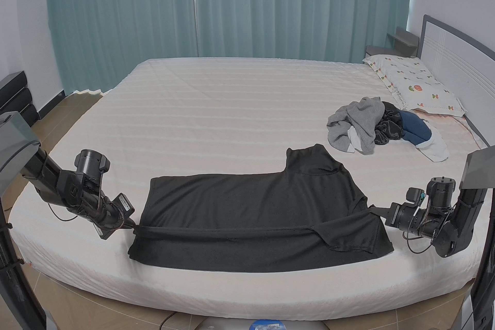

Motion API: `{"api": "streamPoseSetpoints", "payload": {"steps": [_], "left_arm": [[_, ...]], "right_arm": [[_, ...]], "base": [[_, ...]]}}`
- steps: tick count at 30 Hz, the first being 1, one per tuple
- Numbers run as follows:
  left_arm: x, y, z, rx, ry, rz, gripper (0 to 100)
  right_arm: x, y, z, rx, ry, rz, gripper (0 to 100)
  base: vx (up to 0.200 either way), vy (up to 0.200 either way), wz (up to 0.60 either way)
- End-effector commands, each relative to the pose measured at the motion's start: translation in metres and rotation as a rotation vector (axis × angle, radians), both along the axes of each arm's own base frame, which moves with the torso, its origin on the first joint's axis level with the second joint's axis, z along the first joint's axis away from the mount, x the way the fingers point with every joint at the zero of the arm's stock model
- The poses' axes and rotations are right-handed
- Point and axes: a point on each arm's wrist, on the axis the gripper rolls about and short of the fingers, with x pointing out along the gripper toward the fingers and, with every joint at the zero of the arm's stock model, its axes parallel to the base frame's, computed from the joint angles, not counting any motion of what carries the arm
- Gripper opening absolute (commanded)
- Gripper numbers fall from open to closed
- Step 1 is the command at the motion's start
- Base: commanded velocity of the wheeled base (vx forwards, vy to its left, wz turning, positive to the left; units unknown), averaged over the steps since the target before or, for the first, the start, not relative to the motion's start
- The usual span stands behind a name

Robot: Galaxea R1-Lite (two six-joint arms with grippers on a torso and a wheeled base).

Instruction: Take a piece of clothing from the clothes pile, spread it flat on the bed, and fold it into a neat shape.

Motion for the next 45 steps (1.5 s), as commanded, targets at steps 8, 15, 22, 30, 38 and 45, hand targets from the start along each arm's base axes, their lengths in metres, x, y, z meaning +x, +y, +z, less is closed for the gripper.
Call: {"api": "streamPoseSetpoints", "payload": {"steps": [8, 15, 22, 30, 38, 45], "left_arm": [[0.022, 0.000, -0.024, 0.000, 0.035, 0.020, 0], [0.031, -0.001, -0.023, -0.004, 0.017, 0.030, 0], [0.031, -0.004, -0.024, -0.005, 0.019, 0.024, 100], [0.031, -0.003, -0.020, -0.011, 0.012, 0.050, 100], [0.020, 0.001, -0.008, -0.013, -0.002, 0.067, 100], [0.005, 0.007, -0.001, -0.045, -0.033, 0.101, 100]], "right_arm": [[0.020, 0.001, -0.021, -0.005, 0.045, -0.005, 0], [0.030, 0.003, -0.029, -0.006, 0.059, -0.001, 0], [0.032, 0.003, -0.033, -0.005, 0.070, -0.001, 100], [0.031, 0.000, -0.018, 0.057, 0.056, -0.039, 100], [0.018, -0.007, 0.007, 0.165, 0.072, -0.110, 100], [0.010, -0.021, 0.022, 0.402, 0.118, -0.206, 100]], "base": [[0.000, 0.000, 0.00], [0.000, 0.000, 0.00], [0.000, 0.000, 0.00], [0.000, 0.000, 0.00], [0.000, 0.000, 0.00], [0.000, 0.000, 0.00]]}}
